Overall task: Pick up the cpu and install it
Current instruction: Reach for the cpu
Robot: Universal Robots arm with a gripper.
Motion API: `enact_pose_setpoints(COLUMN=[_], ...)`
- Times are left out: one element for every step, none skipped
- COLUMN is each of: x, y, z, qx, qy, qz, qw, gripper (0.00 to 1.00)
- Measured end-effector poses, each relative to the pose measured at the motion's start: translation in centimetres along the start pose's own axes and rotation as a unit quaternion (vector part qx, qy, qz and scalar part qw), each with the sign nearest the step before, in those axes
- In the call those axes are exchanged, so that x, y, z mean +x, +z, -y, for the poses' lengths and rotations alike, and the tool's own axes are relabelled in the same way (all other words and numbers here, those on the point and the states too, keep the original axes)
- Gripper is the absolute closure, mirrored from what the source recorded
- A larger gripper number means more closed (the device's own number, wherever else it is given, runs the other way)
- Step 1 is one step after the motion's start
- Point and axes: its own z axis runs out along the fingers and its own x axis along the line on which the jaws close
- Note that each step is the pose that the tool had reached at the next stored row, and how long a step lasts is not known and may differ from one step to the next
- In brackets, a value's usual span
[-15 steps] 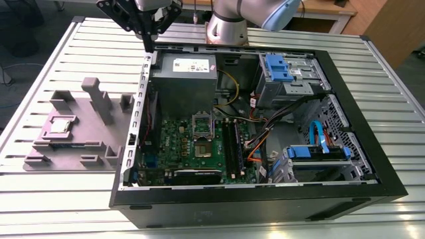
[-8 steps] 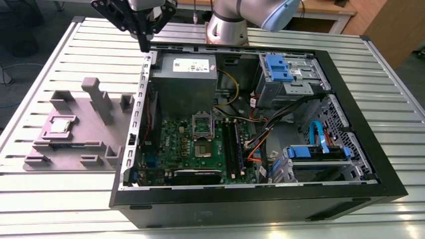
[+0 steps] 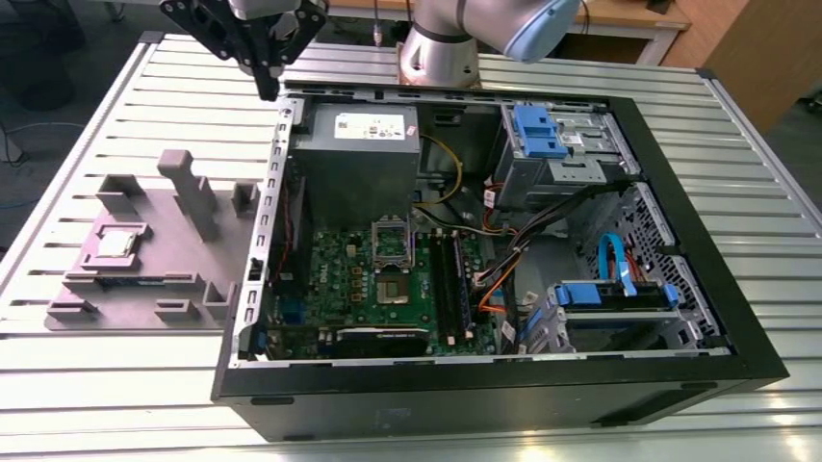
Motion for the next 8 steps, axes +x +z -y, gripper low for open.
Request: enact_pose_setpoints(x=[0.11,0.24,0.35,0.47,0.60,0.73,0.85,0.96], y=[0.00,-0.01,-0.01,-0.01,-0.02,-0.02,-0.02,-0.03], z=[0.01,0.02,0.02,0.03,0.04,0.05,0.06,0.07], qx=[0.0000,0.0000,0.0000,0.0000,0.0000,0.0000,0.0000,0.0000], qy=[0.000,0.000,0.000,0.000,0.000,0.000,0.000,0.000], qz=[0.0000,0.0000,-0.0001,0.0000,0.0000,0.0000,0.0000,-0.0001], qw=[1.00000,1.00000,1.00000,1.00000,1.00000,1.00000,1.00000,1.00000], gripper=[0.89,0.89,0.89,0.89,0.89,0.89,0.89,0.89])
